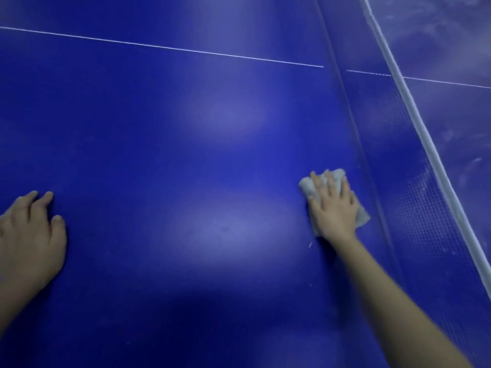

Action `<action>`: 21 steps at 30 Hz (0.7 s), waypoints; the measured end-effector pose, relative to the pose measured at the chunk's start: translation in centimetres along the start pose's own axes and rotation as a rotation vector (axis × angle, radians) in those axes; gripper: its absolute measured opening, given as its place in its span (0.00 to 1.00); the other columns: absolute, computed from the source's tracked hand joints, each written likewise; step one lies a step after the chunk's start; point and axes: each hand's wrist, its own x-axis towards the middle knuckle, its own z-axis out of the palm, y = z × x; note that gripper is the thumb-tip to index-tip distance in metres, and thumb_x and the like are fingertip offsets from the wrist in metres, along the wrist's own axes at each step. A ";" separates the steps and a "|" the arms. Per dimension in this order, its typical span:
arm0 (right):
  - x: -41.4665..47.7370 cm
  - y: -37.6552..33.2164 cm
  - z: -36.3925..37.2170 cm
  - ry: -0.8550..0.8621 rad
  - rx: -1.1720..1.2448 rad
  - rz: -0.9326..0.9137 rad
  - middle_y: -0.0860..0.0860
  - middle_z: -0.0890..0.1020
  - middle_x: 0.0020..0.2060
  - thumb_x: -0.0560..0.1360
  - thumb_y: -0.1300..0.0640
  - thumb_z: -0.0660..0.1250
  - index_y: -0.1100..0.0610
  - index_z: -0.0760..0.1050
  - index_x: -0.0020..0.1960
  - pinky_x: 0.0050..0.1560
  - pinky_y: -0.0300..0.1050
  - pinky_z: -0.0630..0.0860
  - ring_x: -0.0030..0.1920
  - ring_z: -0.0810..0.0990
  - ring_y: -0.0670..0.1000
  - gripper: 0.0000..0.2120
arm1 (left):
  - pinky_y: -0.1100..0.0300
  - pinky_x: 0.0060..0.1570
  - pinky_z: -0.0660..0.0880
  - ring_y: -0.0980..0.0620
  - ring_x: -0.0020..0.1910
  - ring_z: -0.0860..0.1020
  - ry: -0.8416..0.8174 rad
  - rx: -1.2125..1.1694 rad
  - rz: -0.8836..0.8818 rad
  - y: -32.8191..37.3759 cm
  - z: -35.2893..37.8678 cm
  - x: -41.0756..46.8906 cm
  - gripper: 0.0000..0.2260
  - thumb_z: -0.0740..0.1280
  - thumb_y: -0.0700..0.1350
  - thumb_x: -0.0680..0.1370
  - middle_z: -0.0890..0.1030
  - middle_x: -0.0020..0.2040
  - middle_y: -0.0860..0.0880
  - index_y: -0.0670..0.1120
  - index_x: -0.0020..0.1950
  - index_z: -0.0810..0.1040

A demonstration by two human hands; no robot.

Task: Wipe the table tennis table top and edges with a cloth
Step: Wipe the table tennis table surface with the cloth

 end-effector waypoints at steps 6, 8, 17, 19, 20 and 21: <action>-21.4 -7.4 4.0 -0.037 0.040 -0.423 0.47 0.66 0.73 0.71 0.44 0.58 0.41 0.64 0.72 0.64 0.61 0.64 0.71 0.64 0.62 0.28 | 0.40 0.69 0.59 0.47 0.73 0.59 0.028 0.149 -0.038 3.8 -1.8 -1.0 0.24 0.45 0.59 0.79 0.56 0.75 0.53 0.57 0.74 0.55; -23.3 -7.4 4.2 -0.129 0.028 -0.592 0.46 0.65 0.73 0.71 0.44 0.60 0.40 0.61 0.73 0.68 0.59 0.58 0.72 0.62 0.60 0.30 | 0.38 0.67 0.61 0.42 0.70 0.61 0.025 0.181 -0.055 4.3 -1.6 -1.3 0.23 0.45 0.57 0.79 0.59 0.73 0.46 0.51 0.72 0.58; -19.3 0.1 1.5 -0.067 0.084 0.376 0.47 0.53 0.77 0.81 0.46 0.52 0.43 0.52 0.76 0.73 0.57 0.50 0.76 0.48 0.57 0.25 | 0.40 0.68 0.59 0.37 0.72 0.60 -0.112 0.188 0.221 9.4 -9.1 -9.2 0.21 0.57 0.42 0.80 0.62 0.72 0.35 0.36 0.72 0.63; -21.8 -3.8 2.2 -0.058 0.081 0.328 0.49 0.55 0.77 0.81 0.46 0.52 0.44 0.54 0.76 0.73 0.58 0.52 0.76 0.50 0.59 0.24 | 0.39 0.67 0.62 0.36 0.70 0.63 -0.142 0.174 0.305 8.1 -10.0 -12.5 0.20 0.60 0.40 0.79 0.65 0.70 0.34 0.35 0.70 0.66; -23.3 -6.3 2.7 -0.055 0.072 0.265 0.49 0.57 0.76 0.80 0.46 0.52 0.44 0.56 0.75 0.72 0.59 0.53 0.76 0.52 0.60 0.24 | 0.38 0.65 0.64 0.35 0.69 0.65 -0.145 0.170 0.332 7.2 -10.3 -14.2 0.19 0.60 0.39 0.79 0.67 0.69 0.34 0.34 0.68 0.68; -24.9 -9.1 3.0 -0.058 0.062 0.192 0.49 0.59 0.76 0.79 0.45 0.51 0.44 0.59 0.75 0.71 0.60 0.56 0.75 0.55 0.61 0.24 | 0.37 0.64 0.66 0.34 0.67 0.67 -0.140 0.175 0.350 6.2 -10.5 -15.7 0.18 0.59 0.40 0.79 0.69 0.68 0.34 0.34 0.67 0.70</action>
